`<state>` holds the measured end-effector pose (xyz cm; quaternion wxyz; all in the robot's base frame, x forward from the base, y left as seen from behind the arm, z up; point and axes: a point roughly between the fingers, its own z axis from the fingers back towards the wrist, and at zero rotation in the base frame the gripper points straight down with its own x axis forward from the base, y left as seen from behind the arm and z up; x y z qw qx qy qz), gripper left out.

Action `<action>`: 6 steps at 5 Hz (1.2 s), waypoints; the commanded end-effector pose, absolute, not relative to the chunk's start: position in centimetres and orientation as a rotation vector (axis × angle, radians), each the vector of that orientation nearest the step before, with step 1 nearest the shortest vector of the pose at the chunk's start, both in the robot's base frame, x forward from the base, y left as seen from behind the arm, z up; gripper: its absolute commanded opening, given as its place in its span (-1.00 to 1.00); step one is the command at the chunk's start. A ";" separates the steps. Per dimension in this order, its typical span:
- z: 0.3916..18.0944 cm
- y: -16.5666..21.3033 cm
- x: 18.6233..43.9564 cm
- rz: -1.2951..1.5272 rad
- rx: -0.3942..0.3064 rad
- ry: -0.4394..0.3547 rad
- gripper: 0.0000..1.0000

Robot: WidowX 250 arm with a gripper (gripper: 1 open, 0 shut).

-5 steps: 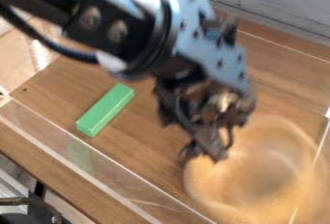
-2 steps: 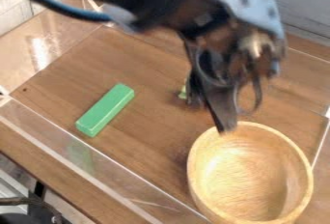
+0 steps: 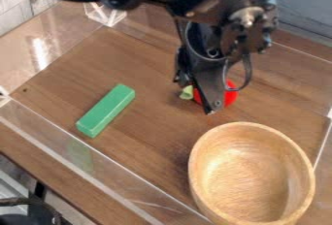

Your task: Remove the green block from the brown bowl and put it on the table

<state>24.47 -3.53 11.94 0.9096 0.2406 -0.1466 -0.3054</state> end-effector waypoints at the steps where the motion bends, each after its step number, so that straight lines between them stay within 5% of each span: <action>1: 12.4 -4.2 24.3 -0.627 0.495 -0.333 -1.00; 3: 11.3 -3.3 23.5 -0.707 0.492 -0.321 -1.00; 6: 13.0 -2.7 24.6 -0.758 0.547 -0.256 -1.00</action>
